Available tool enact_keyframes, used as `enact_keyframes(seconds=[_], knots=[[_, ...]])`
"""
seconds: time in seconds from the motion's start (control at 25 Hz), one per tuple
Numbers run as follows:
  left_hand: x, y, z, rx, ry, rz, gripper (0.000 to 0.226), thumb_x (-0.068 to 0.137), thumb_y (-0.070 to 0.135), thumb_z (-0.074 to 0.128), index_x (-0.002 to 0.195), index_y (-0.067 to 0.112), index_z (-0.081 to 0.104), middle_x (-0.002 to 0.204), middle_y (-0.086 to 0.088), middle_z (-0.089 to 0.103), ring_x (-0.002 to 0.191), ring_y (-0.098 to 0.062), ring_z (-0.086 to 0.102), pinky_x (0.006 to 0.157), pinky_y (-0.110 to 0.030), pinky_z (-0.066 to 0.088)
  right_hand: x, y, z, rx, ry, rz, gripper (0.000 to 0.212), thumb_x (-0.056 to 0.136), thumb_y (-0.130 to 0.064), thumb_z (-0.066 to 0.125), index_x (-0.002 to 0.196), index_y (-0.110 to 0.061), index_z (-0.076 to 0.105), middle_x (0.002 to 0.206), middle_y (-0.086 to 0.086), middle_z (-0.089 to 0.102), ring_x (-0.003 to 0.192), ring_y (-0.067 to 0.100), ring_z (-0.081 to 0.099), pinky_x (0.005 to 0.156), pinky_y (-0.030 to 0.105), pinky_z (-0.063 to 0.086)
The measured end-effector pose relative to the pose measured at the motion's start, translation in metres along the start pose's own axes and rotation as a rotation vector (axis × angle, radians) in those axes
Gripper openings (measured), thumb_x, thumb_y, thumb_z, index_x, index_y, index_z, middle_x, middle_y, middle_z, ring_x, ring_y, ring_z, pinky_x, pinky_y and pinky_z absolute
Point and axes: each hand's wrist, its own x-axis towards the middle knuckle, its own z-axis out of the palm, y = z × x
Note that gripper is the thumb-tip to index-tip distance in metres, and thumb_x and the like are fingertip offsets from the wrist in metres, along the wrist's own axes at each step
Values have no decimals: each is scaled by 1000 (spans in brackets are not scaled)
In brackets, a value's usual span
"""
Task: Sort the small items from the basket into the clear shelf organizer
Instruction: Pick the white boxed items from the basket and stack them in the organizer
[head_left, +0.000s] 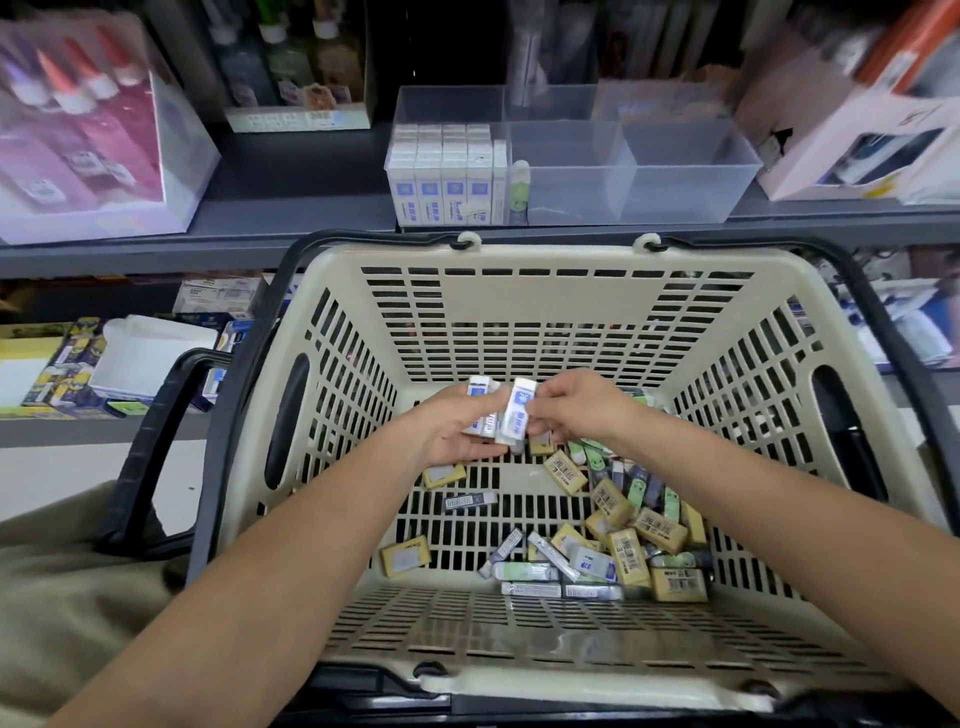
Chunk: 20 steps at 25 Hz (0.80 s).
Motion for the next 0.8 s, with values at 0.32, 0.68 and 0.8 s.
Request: enact_keyframes(seconds=[0.32, 0.68, 0.8], knots=[[-2, -1, 0, 27, -50, 67, 18, 82, 10, 69, 98, 15, 61, 83, -3, 72, 78, -16, 69, 63, -32, 57, -6, 9, -2, -363, -57, -108, 19, 82, -30, 69, 69, -16, 66, 61, -5, 66, 52, 3, 60, 49, 16, 44], [-2, -4, 0, 227, -105, -42, 26, 83, 10, 68, 107, 14, 58, 93, -6, 70, 85, -20, 68, 68, -34, 55, -14, 41, 35, -807, -356, -35, 16, 80, -28, 69, 86, -13, 68, 83, 3, 70, 69, 13, 62, 60, 23, 48], [-2, -3, -2, 266, -67, -38, 24, 83, 8, 68, 104, 14, 57, 91, -6, 69, 82, -19, 67, 72, -36, 56, -6, 13, 8, -413, -200, 43, 5, 80, -17, 70, 80, -16, 65, 67, 0, 67, 51, 5, 56, 42, 14, 42]])
